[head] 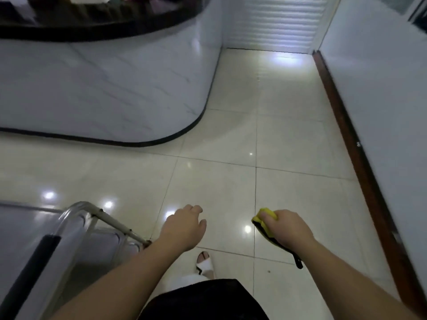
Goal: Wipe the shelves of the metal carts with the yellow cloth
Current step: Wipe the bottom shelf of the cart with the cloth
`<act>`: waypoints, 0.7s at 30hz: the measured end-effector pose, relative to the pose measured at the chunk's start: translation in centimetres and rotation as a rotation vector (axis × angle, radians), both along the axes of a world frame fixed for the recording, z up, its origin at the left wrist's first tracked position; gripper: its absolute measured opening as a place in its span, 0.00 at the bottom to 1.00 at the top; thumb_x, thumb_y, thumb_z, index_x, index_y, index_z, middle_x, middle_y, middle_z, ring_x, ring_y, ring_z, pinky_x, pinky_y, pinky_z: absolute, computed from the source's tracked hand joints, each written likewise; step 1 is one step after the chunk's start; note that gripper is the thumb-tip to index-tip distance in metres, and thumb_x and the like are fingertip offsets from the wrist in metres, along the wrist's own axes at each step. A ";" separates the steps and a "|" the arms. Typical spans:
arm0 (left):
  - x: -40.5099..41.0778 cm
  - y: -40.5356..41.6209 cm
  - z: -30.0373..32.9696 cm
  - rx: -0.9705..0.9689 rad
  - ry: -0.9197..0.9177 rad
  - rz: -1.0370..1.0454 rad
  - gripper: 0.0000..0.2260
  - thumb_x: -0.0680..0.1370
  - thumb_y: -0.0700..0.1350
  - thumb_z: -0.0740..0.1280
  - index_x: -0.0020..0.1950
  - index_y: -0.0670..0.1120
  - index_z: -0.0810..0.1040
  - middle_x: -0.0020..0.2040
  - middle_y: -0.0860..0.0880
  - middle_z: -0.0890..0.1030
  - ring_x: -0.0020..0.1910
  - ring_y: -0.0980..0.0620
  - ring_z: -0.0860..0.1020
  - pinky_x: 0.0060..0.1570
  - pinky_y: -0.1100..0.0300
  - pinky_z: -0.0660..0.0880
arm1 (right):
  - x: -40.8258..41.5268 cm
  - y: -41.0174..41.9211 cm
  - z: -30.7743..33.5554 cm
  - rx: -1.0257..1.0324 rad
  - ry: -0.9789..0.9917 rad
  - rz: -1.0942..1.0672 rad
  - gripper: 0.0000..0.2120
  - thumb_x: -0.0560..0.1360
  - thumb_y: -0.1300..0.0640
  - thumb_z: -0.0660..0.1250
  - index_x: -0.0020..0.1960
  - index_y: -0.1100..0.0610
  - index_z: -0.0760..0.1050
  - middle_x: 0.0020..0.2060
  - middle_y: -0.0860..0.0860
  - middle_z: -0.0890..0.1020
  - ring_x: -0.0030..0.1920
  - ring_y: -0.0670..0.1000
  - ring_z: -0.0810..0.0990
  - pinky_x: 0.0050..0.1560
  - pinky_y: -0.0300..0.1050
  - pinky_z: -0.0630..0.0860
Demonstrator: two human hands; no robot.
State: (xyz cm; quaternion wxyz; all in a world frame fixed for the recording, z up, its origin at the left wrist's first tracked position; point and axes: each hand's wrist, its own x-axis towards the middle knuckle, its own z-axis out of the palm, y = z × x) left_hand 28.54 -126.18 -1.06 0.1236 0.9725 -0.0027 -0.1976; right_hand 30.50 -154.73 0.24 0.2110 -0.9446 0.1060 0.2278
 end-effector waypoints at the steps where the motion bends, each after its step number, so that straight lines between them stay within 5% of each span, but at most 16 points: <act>1: 1.5 0.6 -0.3 -0.006 0.002 0.042 0.21 0.85 0.57 0.57 0.76 0.52 0.70 0.71 0.51 0.74 0.66 0.47 0.75 0.62 0.52 0.74 | 2.4 0.7 -0.2 -0.007 -0.001 0.035 0.29 0.80 0.35 0.56 0.38 0.57 0.79 0.34 0.51 0.82 0.36 0.51 0.80 0.38 0.47 0.74; 9: 18.2 6.8 -0.9 -0.046 -0.017 0.242 0.20 0.84 0.56 0.57 0.75 0.52 0.71 0.71 0.50 0.75 0.66 0.46 0.75 0.63 0.50 0.74 | 21.6 7.2 0.0 -0.063 0.021 0.174 0.28 0.79 0.34 0.57 0.39 0.56 0.79 0.35 0.52 0.82 0.38 0.52 0.80 0.43 0.48 0.78; 21: 39.0 16.3 -0.5 0.017 -0.023 0.357 0.21 0.84 0.56 0.57 0.76 0.52 0.69 0.72 0.50 0.74 0.66 0.46 0.75 0.64 0.49 0.74 | 47.5 17.4 -1.2 -0.042 -0.022 0.362 0.28 0.81 0.33 0.56 0.39 0.55 0.76 0.34 0.51 0.80 0.37 0.50 0.78 0.36 0.48 0.71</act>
